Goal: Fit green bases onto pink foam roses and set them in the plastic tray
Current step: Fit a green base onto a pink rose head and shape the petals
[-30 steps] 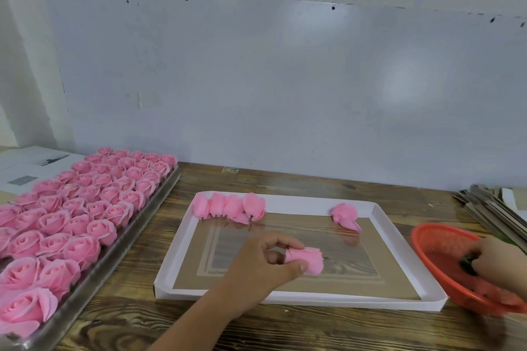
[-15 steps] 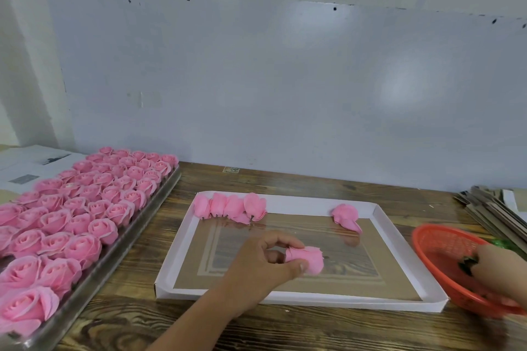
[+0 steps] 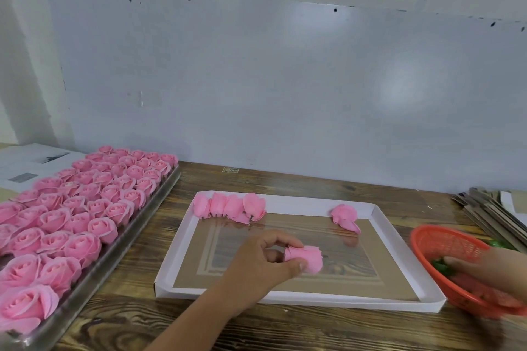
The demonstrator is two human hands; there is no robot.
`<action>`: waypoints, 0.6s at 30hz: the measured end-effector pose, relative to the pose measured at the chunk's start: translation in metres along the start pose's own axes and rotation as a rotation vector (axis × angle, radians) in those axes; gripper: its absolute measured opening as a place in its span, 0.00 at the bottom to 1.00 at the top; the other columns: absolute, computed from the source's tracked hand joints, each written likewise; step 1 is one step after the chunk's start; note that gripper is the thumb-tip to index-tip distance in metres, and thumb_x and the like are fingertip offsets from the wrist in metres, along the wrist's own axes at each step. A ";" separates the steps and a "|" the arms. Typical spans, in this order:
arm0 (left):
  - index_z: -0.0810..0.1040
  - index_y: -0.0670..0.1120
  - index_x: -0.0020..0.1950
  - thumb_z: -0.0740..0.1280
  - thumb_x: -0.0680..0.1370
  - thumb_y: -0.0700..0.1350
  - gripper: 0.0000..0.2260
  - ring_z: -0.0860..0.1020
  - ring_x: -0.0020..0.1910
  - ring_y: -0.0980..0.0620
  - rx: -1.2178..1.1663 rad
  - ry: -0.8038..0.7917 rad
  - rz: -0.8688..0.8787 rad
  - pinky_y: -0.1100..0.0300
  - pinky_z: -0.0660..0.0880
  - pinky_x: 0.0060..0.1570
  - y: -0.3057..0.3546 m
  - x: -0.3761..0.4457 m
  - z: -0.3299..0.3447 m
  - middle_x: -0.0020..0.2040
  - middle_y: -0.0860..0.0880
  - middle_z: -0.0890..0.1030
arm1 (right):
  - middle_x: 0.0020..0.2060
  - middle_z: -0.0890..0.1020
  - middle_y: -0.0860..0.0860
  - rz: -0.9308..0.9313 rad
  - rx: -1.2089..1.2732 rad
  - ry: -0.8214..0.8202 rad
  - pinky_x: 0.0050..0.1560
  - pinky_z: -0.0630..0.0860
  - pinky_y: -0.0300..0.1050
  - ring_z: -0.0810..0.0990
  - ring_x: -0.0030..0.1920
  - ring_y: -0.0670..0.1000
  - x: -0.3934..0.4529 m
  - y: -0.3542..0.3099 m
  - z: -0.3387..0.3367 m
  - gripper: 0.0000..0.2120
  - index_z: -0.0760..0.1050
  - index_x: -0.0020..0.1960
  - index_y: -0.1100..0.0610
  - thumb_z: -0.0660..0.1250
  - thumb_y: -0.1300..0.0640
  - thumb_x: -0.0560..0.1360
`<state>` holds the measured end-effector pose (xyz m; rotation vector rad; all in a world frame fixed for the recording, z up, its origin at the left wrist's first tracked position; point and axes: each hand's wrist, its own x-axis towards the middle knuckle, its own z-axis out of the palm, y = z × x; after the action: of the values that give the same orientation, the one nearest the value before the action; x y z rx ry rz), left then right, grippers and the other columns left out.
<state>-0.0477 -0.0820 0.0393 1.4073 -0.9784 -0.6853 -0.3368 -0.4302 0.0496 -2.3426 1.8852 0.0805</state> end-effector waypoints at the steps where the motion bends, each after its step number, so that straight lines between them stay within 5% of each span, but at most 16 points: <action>1: 0.83 0.61 0.51 0.78 0.69 0.52 0.12 0.85 0.48 0.44 0.002 0.000 0.002 0.57 0.80 0.49 0.000 0.000 0.000 0.45 0.48 0.87 | 0.31 0.82 0.45 0.021 -0.013 0.019 0.34 0.77 0.36 0.82 0.32 0.43 -0.001 -0.002 -0.003 0.29 0.82 0.43 0.49 0.57 0.25 0.70; 3: 0.83 0.61 0.51 0.78 0.69 0.52 0.12 0.86 0.48 0.47 0.005 0.000 0.006 0.57 0.80 0.50 -0.001 0.001 0.000 0.45 0.49 0.88 | 0.33 0.82 0.50 0.047 -0.012 0.095 0.32 0.75 0.39 0.82 0.33 0.46 -0.004 -0.006 -0.010 0.29 0.79 0.40 0.52 0.54 0.29 0.74; 8: 0.83 0.60 0.50 0.78 0.69 0.51 0.12 0.86 0.48 0.48 0.002 0.006 0.013 0.55 0.81 0.52 -0.003 0.002 -0.001 0.46 0.51 0.87 | 0.28 0.80 0.60 -0.081 0.305 0.295 0.34 0.72 0.45 0.79 0.32 0.59 -0.015 -0.033 -0.031 0.16 0.75 0.32 0.64 0.62 0.61 0.77; 11: 0.84 0.60 0.50 0.78 0.68 0.52 0.12 0.86 0.48 0.51 -0.008 0.003 0.017 0.60 0.81 0.50 -0.003 0.002 -0.001 0.47 0.52 0.87 | 0.30 0.82 0.53 -0.248 0.521 0.397 0.35 0.72 0.46 0.79 0.32 0.56 -0.056 -0.070 -0.038 0.13 0.77 0.36 0.57 0.63 0.57 0.78; 14: 0.84 0.60 0.50 0.78 0.67 0.53 0.13 0.86 0.48 0.50 -0.012 0.021 0.019 0.59 0.81 0.50 -0.005 0.003 -0.001 0.47 0.53 0.87 | 0.33 0.82 0.50 -0.289 0.912 0.295 0.33 0.70 0.44 0.76 0.30 0.53 -0.093 -0.107 -0.035 0.12 0.79 0.40 0.55 0.62 0.54 0.78; 18: 0.84 0.60 0.50 0.78 0.68 0.51 0.12 0.86 0.48 0.51 -0.014 0.028 0.024 0.59 0.82 0.50 -0.007 0.004 -0.002 0.47 0.54 0.87 | 0.34 0.77 0.52 -0.207 1.220 0.008 0.33 0.67 0.44 0.71 0.32 0.51 -0.115 -0.151 -0.017 0.09 0.77 0.44 0.59 0.59 0.66 0.77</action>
<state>-0.0429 -0.0854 0.0336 1.3871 -0.9654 -0.6520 -0.2150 -0.2897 0.0914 -1.5858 1.0880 -0.8357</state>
